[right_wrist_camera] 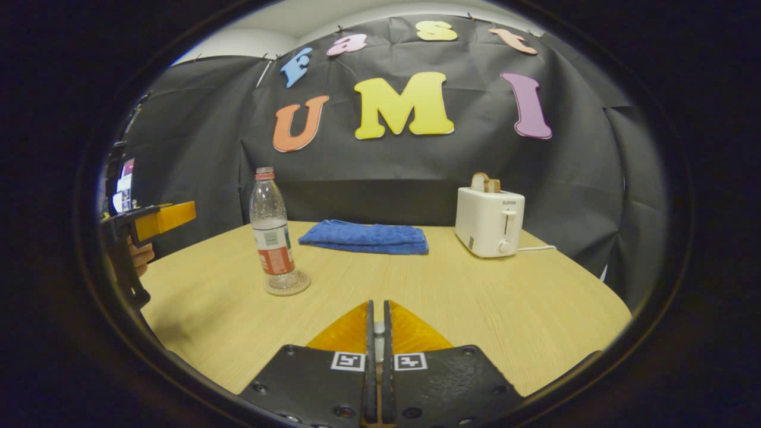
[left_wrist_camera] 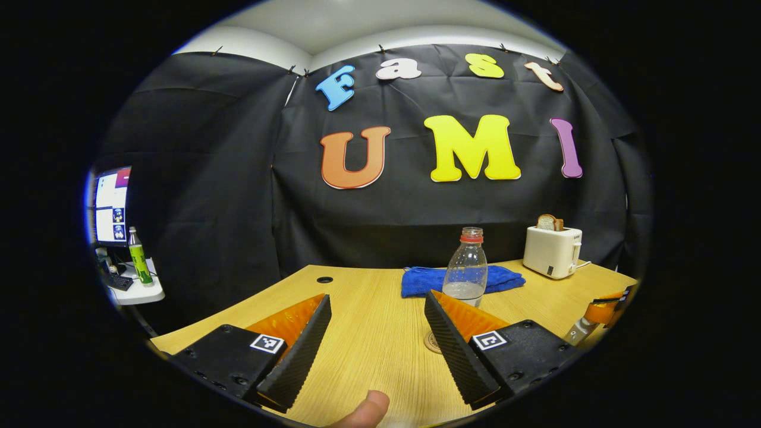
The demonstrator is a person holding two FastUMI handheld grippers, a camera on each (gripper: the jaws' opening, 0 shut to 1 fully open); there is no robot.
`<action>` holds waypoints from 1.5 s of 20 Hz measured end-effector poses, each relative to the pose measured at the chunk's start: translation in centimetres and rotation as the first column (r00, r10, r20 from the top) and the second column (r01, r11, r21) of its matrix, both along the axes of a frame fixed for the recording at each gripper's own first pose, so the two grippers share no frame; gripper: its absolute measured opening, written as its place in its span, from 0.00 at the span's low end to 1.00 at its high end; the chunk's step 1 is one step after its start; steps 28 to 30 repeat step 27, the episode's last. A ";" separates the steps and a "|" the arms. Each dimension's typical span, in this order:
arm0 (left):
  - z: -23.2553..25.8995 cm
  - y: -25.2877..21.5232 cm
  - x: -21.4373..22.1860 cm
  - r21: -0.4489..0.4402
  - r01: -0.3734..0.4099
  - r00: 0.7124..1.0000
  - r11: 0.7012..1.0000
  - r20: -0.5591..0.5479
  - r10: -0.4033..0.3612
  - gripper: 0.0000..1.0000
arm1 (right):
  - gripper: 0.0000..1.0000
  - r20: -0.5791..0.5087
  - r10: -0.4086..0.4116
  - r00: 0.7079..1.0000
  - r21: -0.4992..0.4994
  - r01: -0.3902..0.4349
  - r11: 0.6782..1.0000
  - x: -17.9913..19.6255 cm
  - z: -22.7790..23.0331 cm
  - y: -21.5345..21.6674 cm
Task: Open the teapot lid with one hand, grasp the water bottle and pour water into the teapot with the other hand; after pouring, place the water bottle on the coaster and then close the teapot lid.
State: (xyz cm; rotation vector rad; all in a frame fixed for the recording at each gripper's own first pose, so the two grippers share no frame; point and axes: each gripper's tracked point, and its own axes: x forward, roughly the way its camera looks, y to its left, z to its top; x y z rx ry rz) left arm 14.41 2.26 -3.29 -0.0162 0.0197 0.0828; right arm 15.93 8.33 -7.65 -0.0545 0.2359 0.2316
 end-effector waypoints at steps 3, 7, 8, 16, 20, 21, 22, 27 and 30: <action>0.0 0.0 -0.6 -0.004 0.009 1.000 1.000 -0.011 -0.009 0.99 | 0.09 0.014 -0.019 1.000 0.046 0.018 0.999 -0.6 1.2 -0.2; 0.2 -0.4 -1.8 -0.001 0.038 0.999 0.999 -0.006 -0.038 0.99 | 0.16 0.052 -0.045 0.998 0.039 0.043 0.998 -1.9 3.2 -0.6; 0.2 -0.2 -2.3 0.006 0.036 0.999 0.999 -0.011 -0.036 0.99 | 0.19 0.066 -0.057 0.996 0.037 0.055 0.998 -2.4 3.8 -0.9; 2.9 -0.2 -7.3 0.022 0.041 0.999 0.999 0.028 -0.042 0.99 | 0.57 0.177 -0.092 0.980 0.030 0.088 0.996 -7.3 8.5 -1.2; 3.6 -0.4 -10.0 0.018 0.043 0.998 0.999 0.036 -0.044 0.99 | 0.84 0.217 -0.088 0.972 0.040 0.081 0.996 -10.0 10.3 -1.4; 3.5 -0.5 -10.6 0.016 0.044 0.998 0.999 0.032 -0.045 0.99 | 0.91 0.229 -0.087 0.970 0.041 0.080 0.996 -10.8 10.7 -1.3; 3.4 -0.6 -11.1 0.013 0.046 0.999 0.999 0.026 -0.046 0.99 | 0.92 0.240 -0.090 0.967 0.038 0.084 0.996 -11.3 11.1 -1.5; 3.2 -0.7 -13.5 -0.028 0.053 0.999 0.998 0.005 -0.053 0.99 | 0.94 0.269 -0.125 0.955 0.047 0.117 0.992 -13.7 12.6 -2.6; 3.2 -0.7 -13.5 -0.028 0.053 0.999 0.998 0.005 -0.053 0.99 | 0.94 0.269 -0.125 0.955 0.047 0.117 0.992 -13.7 12.6 -2.6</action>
